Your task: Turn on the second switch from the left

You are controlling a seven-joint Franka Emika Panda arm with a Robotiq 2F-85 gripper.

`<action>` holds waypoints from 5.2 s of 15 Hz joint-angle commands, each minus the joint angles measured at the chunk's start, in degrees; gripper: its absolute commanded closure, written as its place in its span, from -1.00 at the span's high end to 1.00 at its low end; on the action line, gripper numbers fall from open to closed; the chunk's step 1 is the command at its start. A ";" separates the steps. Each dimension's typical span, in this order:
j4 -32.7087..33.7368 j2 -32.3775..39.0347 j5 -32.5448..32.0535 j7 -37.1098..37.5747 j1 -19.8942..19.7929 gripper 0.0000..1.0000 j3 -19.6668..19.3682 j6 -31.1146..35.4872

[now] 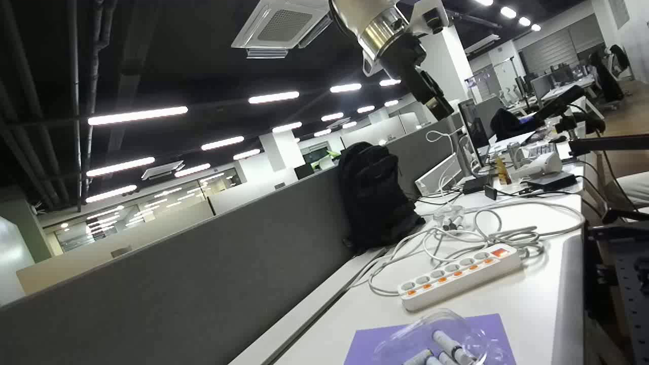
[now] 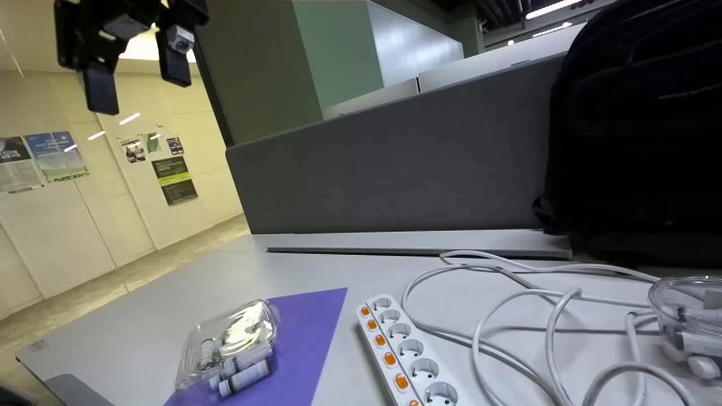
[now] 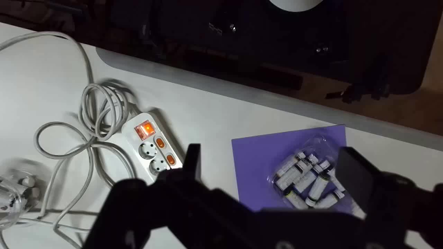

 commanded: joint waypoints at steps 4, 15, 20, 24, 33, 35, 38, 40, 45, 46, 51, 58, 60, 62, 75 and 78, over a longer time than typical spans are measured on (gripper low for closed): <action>-0.45 0.04 -0.09 -0.05 0.31 1.00 -0.24 -0.11; -1.89 -0.33 -0.30 2.51 -0.17 1.00 0.33 4.09; -3.06 2.51 -1.08 4.46 -0.86 1.00 0.21 10.95; -3.90 7.41 -1.79 4.21 -1.13 1.00 -0.19 11.00; -4.77 10.50 -2.57 3.81 -1.94 1.00 -0.05 10.32; -5.65 9.69 -2.84 6.34 -2.31 1.00 0.28 13.28; -8.18 10.83 -1.97 10.94 -3.12 1.00 0.08 27.09; -10.07 13.11 -1.45 13.36 -3.65 1.00 0.12 37.48; -12.32 22.38 -0.46 20.17 -4.84 0.50 1.25 57.48; -12.09 24.31 -0.03 20.78 -4.77 0.49 1.39 59.41; -8.59 32.46 6.46 19.94 -3.95 -0.22 0.89 61.47; -2.91 39.42 13.50 18.01 -4.60 -1.00 0.73 60.16; -1.54 41.36 13.91 18.00 -4.71 -1.00 0.74 60.03; -0.37 42.91 14.59 17.70 -4.91 -1.00 0.87 59.62; -1.43 47.38 12.13 20.44 -4.09 -1.00 0.51 65.75; -1.09 49.85 12.35 20.54 -3.82 -1.00 0.61 67.61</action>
